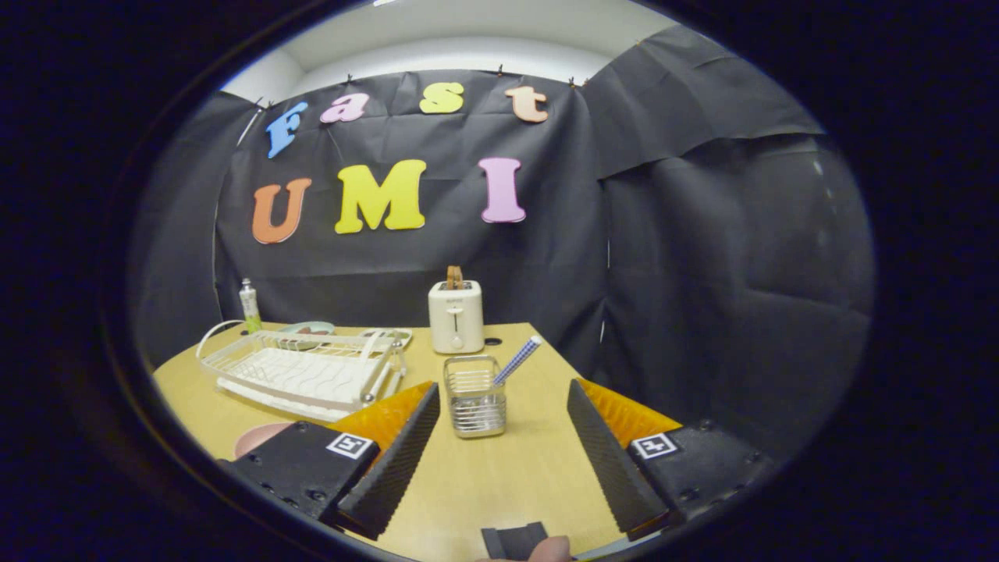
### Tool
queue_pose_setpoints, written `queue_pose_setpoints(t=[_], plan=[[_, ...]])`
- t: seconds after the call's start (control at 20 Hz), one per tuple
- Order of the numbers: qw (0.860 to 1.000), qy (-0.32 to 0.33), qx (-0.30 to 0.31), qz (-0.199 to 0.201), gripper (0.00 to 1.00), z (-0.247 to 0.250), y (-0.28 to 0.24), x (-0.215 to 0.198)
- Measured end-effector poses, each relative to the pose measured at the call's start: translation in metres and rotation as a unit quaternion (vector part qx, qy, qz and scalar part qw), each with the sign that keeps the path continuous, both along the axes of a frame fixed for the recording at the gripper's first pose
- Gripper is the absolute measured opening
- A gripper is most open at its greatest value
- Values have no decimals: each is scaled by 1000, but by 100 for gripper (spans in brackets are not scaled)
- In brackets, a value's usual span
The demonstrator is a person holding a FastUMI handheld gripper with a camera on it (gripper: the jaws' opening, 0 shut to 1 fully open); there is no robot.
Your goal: Take the plate from the dish rack, then take the spoon from the basket and place it into the plate.
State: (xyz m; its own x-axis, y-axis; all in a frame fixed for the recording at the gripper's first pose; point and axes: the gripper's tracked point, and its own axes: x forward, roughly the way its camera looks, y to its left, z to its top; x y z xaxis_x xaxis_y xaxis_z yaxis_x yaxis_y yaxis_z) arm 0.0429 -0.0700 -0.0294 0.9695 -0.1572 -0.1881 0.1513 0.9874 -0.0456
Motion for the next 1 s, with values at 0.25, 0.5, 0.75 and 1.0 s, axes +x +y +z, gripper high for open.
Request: queue_pose_setpoints(t=[0.25, 0.5, 0.75, 1.0], plan=[[998, 5, 29, 51, 100, -11, -8, 46], [995, 17, 42, 86, 100, -24, -12, 96], [990, 37, 73, 112, 94, -37, -8, 128], [987, 51, 80, 130, 62, -39, 3, 136]])
